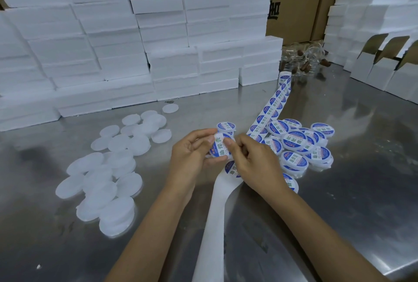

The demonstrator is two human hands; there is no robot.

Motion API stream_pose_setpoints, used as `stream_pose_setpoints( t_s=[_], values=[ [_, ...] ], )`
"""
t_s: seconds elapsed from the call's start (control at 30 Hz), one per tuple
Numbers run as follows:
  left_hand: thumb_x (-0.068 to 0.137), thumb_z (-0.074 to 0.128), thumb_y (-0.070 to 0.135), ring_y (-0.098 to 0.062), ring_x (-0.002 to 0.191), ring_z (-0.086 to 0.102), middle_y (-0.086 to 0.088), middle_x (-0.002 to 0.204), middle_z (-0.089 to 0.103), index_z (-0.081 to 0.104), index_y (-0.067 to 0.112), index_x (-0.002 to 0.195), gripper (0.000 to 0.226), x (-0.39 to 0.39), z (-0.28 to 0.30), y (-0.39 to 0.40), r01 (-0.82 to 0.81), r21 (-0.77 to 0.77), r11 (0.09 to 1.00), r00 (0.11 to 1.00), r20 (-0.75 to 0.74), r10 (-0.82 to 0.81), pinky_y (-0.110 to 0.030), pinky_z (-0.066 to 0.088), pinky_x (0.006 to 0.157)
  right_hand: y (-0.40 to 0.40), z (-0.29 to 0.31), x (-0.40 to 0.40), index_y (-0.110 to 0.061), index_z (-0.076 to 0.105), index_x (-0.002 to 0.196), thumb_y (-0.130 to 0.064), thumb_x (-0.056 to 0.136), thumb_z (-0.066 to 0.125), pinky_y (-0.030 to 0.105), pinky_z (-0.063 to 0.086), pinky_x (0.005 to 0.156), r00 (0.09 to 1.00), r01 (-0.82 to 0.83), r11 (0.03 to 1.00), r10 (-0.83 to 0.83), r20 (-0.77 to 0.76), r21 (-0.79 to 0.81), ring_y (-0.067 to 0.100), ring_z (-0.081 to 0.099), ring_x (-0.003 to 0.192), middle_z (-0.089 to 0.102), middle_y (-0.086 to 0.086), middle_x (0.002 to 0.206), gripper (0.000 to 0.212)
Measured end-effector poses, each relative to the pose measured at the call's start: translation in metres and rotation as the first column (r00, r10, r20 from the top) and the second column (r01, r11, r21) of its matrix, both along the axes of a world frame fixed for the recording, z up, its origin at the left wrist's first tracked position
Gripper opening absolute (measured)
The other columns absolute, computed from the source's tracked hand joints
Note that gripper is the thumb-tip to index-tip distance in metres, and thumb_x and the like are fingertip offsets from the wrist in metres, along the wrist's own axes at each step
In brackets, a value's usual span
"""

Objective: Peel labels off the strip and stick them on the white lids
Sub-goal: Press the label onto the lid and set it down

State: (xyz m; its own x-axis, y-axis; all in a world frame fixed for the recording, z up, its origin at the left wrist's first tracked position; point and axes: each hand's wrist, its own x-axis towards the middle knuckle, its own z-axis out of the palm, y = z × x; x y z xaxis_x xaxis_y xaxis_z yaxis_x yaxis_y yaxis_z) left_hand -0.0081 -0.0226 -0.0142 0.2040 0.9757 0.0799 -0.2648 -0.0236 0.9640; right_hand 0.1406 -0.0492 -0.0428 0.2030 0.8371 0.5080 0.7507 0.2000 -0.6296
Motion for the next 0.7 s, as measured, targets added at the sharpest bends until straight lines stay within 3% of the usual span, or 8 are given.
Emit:
stream_pose_setpoints(
  t_s=[0.13, 0.23, 0.33, 0.53, 0.7],
  values=[
    [0.098, 0.059, 0.007, -0.023, 0.096, 0.074, -0.001, 0.108, 0.077, 0.066, 0.022, 0.124, 0.03, 0.003, -0.001, -0.001, 0.034, -0.07, 0.997, 0.999, -0.03, -0.036, -0.031, 0.061, 0.066, 0.003, 0.002, 0.018, -0.018, 0.045, 0.07, -0.056, 0.098, 0.041, 0.035, 0.04, 0.055, 0.974, 0.228, 0.974, -0.228, -0.001, -0.015, 0.022, 0.054, 0.058, 0.055, -0.002, 0.057, 0.047],
    [0.096, 0.061, 0.013, -0.022, 0.094, 0.075, -0.002, 0.106, 0.077, 0.067, 0.022, 0.12, 0.026, -0.001, -0.002, 0.001, -0.043, -0.103, 0.994, 0.995, -0.092, 0.034, -0.033, 0.061, 0.064, 0.003, 0.004, 0.045, -0.017, 0.046, 0.061, -0.061, 0.095, 0.043, 0.03, 0.029, 0.054, 0.863, 0.505, 0.863, -0.505, 0.003, -0.02, 0.017, 0.047, 0.051, 0.05, -0.005, 0.051, 0.055],
    [0.096, 0.058, 0.011, -0.023, 0.089, 0.075, 0.001, 0.1, 0.078, 0.068, 0.021, 0.116, 0.024, -0.006, -0.005, 0.007, -0.12, -0.107, 0.987, 0.98, -0.174, 0.1, -0.029, 0.058, 0.059, 0.001, 0.001, 0.074, -0.015, 0.049, 0.058, -0.057, 0.091, 0.052, 0.03, 0.03, 0.061, 0.759, 0.65, 0.756, -0.652, 0.005, -0.072, 0.022, 0.047, 0.052, 0.05, -0.004, 0.053, 0.053],
    [0.094, 0.052, 0.003, -0.022, 0.074, 0.074, -0.004, 0.094, 0.078, 0.067, 0.016, 0.11, 0.026, -0.011, -0.013, 0.015, -0.213, -0.104, 0.971, 0.958, -0.217, 0.187, -0.032, 0.061, 0.058, -0.002, 0.0, 0.089, -0.014, 0.047, 0.066, -0.054, 0.083, 0.065, 0.031, 0.033, 0.062, 0.701, 0.709, 0.684, -0.71, 0.063, -0.172, 0.028, 0.051, 0.061, 0.055, 0.001, 0.063, 0.047],
    [0.095, 0.045, 0.001, -0.022, 0.066, 0.069, -0.007, 0.091, 0.074, 0.067, 0.015, 0.1, 0.027, -0.015, -0.018, 0.023, -0.351, -0.092, 0.932, 0.923, -0.204, 0.327, -0.029, 0.059, 0.052, -0.002, 0.003, 0.069, -0.018, 0.041, 0.067, -0.039, 0.09, 0.059, 0.032, 0.035, 0.059, 0.831, 0.556, 0.827, -0.554, 0.045, -0.082, 0.019, 0.049, 0.055, 0.053, -0.003, 0.057, 0.036]
  ],
)
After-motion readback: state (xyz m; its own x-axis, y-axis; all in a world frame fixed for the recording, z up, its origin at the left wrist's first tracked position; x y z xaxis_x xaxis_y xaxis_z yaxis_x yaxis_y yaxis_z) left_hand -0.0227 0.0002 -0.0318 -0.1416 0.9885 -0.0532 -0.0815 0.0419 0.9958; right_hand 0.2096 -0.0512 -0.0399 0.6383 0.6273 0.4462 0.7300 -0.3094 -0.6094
